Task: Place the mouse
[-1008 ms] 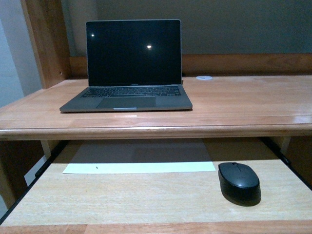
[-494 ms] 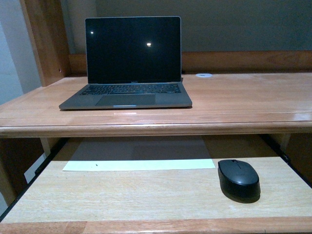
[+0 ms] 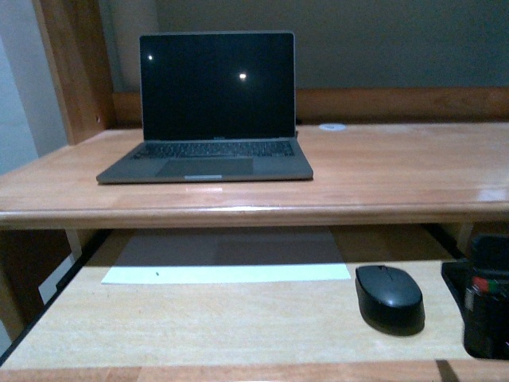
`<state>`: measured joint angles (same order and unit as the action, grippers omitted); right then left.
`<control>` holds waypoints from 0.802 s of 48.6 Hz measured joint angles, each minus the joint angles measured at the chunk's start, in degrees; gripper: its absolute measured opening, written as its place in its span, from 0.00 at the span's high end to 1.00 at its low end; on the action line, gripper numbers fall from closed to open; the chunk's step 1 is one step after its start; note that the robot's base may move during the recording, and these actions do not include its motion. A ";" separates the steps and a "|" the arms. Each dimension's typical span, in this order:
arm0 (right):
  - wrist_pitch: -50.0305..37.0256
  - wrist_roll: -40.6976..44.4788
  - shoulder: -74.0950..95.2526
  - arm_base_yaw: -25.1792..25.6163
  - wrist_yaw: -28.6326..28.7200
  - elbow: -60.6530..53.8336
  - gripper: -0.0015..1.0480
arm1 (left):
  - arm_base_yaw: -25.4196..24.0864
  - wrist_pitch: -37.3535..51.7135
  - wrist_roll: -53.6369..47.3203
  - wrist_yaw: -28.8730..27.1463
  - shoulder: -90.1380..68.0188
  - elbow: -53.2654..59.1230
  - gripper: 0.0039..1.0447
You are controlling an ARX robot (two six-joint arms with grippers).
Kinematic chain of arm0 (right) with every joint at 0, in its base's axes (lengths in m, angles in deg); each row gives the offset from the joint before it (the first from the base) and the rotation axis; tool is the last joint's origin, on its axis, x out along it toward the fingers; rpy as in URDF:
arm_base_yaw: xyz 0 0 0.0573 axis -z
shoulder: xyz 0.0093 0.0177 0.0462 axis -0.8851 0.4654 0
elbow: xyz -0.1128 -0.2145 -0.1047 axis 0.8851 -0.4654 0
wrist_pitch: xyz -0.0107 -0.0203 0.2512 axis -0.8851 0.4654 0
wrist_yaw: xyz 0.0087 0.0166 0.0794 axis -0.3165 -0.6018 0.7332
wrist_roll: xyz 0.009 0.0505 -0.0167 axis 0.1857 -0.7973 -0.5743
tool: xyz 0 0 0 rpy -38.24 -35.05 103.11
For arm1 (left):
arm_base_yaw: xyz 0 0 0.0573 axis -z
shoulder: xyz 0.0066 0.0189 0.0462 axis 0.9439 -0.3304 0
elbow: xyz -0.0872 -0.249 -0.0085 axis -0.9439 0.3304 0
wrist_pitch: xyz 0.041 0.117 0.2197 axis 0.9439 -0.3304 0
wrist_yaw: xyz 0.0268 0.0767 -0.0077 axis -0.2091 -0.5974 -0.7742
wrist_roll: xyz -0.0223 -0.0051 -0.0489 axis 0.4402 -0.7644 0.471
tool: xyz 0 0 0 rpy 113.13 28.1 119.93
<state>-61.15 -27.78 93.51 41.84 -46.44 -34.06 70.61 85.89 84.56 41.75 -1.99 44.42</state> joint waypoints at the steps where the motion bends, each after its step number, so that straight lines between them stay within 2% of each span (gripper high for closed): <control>1: -0.15 -0.17 1.68 -1.18 -0.94 1.07 0.06 | 0.00 0.02 0.00 0.07 0.00 0.00 0.06; 5: -0.74 -0.68 7.02 -3.87 -1.51 4.24 0.06 | 0.00 0.02 0.00 0.07 0.00 0.00 0.06; 11: -1.95 -1.03 11.96 -5.14 -2.51 6.80 0.06 | 0.00 0.00 0.00 0.02 0.00 0.00 0.06; 39: -3.76 -5.20 32.76 -3.19 -5.03 18.88 0.06 | 0.00 0.00 0.00 0.04 0.00 0.00 0.06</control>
<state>-64.91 -32.98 126.28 38.65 -51.46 -15.17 70.61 85.89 84.56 41.79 -1.99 44.42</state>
